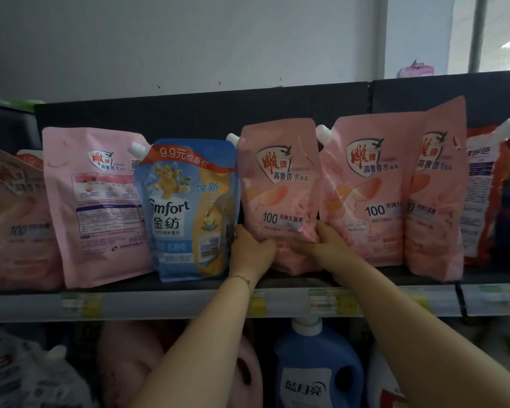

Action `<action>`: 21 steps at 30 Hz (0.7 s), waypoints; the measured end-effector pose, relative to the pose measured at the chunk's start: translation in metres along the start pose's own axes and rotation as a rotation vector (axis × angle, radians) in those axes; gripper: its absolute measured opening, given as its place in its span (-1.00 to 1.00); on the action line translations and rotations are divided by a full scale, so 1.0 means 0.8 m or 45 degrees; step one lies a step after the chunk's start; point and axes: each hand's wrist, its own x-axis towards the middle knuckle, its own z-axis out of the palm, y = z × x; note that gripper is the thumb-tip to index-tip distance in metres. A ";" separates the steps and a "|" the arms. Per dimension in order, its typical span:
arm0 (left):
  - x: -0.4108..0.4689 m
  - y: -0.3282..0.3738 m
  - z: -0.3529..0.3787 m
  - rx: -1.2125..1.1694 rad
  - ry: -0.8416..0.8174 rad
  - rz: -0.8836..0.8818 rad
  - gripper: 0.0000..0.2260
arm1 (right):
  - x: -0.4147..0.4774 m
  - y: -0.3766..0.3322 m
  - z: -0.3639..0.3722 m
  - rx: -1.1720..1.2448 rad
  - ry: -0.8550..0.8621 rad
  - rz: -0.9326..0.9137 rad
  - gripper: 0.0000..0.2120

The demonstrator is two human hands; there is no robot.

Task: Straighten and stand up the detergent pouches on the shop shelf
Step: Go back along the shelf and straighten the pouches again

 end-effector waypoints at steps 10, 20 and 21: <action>0.003 -0.005 0.003 0.082 -0.009 0.050 -0.42 | 0.005 0.001 0.013 -0.310 0.156 -0.130 -0.73; 0.000 -0.007 0.005 0.154 0.112 0.053 -0.26 | -0.004 0.003 0.025 -0.648 0.340 -0.112 -0.30; -0.001 -0.007 0.006 0.180 0.117 0.061 -0.27 | -0.004 0.004 0.026 -0.672 0.358 -0.119 -0.29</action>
